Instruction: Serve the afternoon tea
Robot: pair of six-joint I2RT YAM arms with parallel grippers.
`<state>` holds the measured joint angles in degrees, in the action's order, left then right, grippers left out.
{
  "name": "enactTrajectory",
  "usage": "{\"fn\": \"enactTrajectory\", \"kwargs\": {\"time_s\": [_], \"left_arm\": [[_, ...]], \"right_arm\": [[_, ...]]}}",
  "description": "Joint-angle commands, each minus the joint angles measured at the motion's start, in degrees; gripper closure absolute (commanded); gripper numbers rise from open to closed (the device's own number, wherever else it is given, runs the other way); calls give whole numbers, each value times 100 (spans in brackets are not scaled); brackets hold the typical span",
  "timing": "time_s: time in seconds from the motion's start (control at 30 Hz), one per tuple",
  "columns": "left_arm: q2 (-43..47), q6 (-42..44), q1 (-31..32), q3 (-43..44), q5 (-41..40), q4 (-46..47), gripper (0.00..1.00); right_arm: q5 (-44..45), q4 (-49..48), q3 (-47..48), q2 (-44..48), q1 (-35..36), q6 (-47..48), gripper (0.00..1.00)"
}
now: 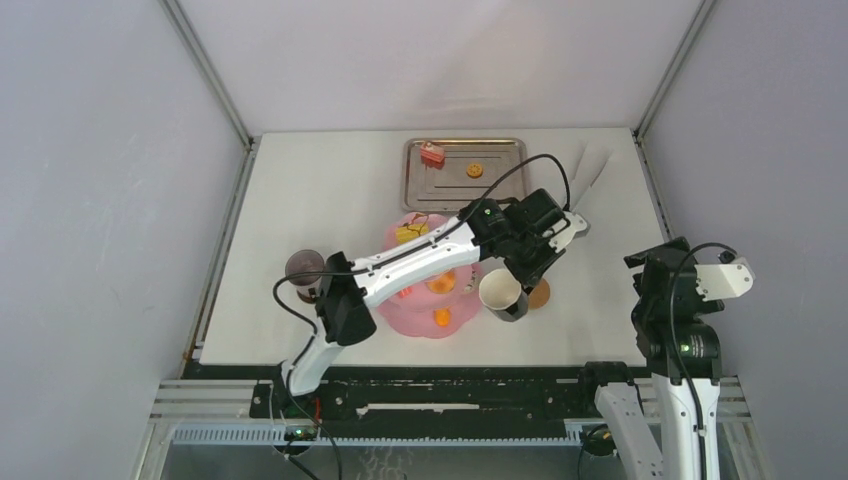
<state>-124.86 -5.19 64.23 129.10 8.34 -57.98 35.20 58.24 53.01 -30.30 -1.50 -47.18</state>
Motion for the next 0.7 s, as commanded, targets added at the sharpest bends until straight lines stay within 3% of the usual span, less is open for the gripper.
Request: {"fn": "enactTrajectory", "kwargs": {"time_s": [0.0, 0.57, 0.67], "left_arm": [[-33, -343, 117, 13, -108, 310, 100], [-704, -997, 198, -183, -561, 385, 99], [-768, -1019, 197, -134, -454, 348, 81]], "right_arm": [[537, 191, 284, -181, -26, -493, 11], [462, 66, 368, -144, -34, -252, 11], [415, 51, 368, -114, -35, -234, 12]]}}
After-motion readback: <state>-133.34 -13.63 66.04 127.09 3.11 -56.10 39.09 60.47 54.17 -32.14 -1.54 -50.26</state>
